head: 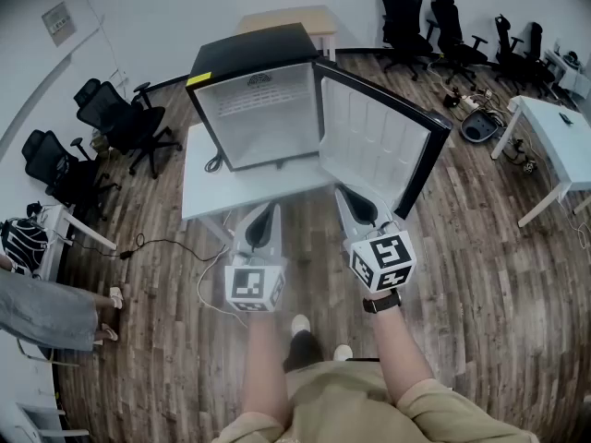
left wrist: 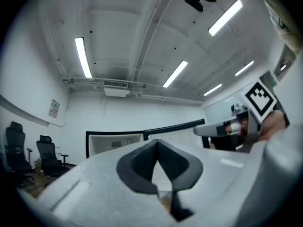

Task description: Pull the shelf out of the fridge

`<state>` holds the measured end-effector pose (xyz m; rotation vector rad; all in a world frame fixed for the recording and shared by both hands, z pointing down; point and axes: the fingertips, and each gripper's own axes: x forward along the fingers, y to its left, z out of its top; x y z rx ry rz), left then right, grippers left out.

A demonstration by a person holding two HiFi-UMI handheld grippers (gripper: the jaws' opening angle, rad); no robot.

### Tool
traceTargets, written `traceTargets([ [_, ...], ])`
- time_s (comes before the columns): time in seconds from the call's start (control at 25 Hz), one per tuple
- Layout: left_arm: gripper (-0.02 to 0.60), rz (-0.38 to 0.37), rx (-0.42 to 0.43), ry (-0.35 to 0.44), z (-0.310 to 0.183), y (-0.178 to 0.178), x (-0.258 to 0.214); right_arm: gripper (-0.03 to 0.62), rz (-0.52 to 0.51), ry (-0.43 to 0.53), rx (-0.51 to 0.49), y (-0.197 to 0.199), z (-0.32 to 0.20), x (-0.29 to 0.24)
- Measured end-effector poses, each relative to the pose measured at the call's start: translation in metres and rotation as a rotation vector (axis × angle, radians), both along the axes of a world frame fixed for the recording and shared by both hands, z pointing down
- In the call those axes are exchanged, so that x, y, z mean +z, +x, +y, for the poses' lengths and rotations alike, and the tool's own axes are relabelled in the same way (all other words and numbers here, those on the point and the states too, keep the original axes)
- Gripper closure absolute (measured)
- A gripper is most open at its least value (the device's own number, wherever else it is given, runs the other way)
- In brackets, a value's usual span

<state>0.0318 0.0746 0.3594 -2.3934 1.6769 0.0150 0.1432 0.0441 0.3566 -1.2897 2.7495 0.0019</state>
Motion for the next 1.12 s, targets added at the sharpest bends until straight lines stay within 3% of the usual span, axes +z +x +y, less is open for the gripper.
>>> traceTargets([
  [0.16, 0.584, 0.045, 0.084, -0.042, 0.010, 0.006, -0.005, 0.584, -0.075, 0.031, 0.042, 0.017, 0.012, -0.003],
  [0.28, 0.584, 0.062, 0.023, -0.088, 0.015, -0.012, 0.002, 0.571, -0.070, 0.018, 0.063, 0.015, 0.015, 0.006],
  [0.48, 0.583, 0.160, -0.061, -0.115, 0.004, -0.051, 0.023, 0.571, -0.024, -0.021, 0.036, -0.017, 0.009, 0.031],
  [1.0, 0.583, 0.099, 0.032, -0.100, -0.134, -0.111, 0.023, 0.571, -0.011, -0.043, 0.062, -0.112, -0.117, 0.019],
  [1.12, 0.583, 0.114, 0.064, -0.098, -0.160, -0.129, 0.020, 0.571, -0.029, -0.061, 0.100, -0.129, -0.148, 0.021],
])
